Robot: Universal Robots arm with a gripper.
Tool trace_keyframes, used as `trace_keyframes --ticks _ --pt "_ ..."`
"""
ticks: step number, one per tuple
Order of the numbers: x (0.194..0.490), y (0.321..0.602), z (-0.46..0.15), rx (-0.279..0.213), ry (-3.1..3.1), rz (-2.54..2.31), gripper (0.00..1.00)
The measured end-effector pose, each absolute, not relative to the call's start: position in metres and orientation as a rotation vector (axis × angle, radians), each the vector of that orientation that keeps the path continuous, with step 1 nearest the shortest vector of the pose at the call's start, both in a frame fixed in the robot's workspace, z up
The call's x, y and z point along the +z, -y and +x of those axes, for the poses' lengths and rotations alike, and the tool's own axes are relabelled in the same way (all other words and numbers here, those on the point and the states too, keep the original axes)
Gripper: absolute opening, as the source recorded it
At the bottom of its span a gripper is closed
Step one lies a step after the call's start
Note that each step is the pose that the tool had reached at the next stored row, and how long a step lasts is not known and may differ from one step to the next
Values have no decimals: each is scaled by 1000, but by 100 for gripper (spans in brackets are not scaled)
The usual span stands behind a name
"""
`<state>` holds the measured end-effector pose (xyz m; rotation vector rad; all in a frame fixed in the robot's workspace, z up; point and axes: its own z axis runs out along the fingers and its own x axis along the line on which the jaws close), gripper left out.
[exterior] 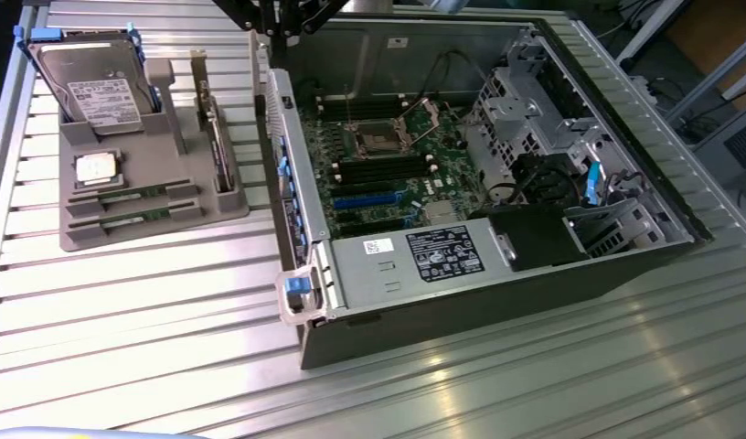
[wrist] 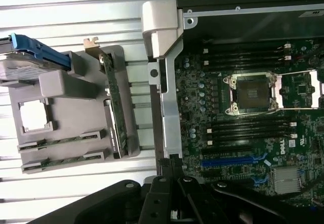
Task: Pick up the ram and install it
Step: 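Reach for the ram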
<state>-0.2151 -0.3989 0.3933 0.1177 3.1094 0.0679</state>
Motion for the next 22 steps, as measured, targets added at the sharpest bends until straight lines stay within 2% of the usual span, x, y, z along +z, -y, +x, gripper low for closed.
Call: trace_keyframes --ticks 22 --pt "393 399 -254 68 -3106 117 11"
